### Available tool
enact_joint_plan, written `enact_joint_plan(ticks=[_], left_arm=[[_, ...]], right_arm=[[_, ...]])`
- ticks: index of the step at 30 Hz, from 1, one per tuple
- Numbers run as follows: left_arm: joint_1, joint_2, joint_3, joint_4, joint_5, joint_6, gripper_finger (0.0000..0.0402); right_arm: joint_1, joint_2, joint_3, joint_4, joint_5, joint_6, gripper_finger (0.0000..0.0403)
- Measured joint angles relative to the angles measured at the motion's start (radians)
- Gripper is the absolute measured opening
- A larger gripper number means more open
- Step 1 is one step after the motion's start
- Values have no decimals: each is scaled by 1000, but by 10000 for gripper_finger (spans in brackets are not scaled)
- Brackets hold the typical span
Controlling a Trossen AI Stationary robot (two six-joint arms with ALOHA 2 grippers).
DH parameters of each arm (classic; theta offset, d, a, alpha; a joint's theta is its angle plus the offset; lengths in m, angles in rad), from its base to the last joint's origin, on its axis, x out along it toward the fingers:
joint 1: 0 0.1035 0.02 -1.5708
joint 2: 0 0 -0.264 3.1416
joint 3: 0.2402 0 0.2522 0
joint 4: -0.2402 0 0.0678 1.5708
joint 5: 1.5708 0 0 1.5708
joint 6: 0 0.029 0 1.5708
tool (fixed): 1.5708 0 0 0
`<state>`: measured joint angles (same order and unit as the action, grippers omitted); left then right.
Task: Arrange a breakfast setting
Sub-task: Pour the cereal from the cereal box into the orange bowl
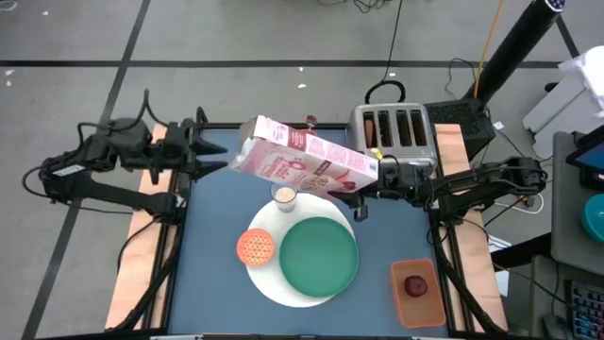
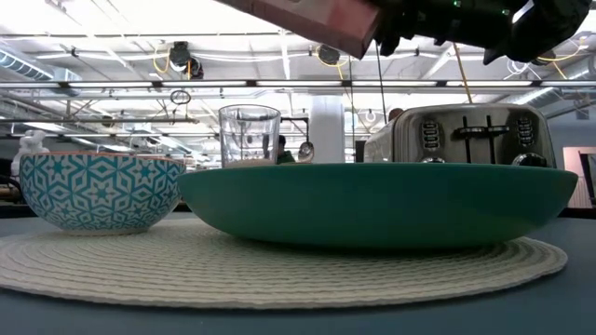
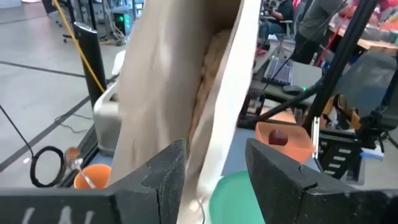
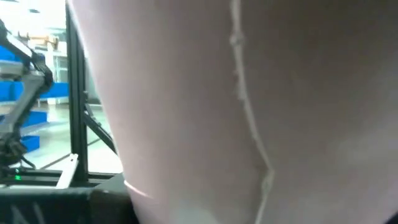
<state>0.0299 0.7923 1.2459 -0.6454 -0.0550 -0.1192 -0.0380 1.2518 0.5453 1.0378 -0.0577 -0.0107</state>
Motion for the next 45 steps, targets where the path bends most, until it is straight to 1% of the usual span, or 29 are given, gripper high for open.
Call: enact_joint_plan(ticks=[6, 9, 14, 18, 21, 26, 36, 41, 45], left_arm=[[0, -232, -344, 230, -10, -25, 173], [0, -327, -486, 334, -10, -24, 173], [0, -446, -670, 470, -13, -17, 173], [0, -499, -774, 552, -13, -18, 173], [0, -524, -825, 583, -22, -18, 173], [0, -539, -865, 591, -26, -52, 173], [0, -538, -869, 592, -26, -79, 173], [0, -538, -869, 591, -26, -92, 173], [0, -538, -869, 591, -26, -92, 173]], right_arm=[[2, 0, 0, -14, -100, 25, 220], [15, 0, 0, -51, -108, 59, 220], [54, 0, 0, -95, -102, 52, 221], [83, 0, 0, -111, -106, 54, 220], [107, 0, 0, -138, -105, 86, 220], [147, 0, 0, -271, -103, 104, 222], [169, -7, 0, -418, -103, 104, 221], [169, -52, 0, -524, -102, 104, 220], [171, -96, 0, -566, -103, 112, 220]])
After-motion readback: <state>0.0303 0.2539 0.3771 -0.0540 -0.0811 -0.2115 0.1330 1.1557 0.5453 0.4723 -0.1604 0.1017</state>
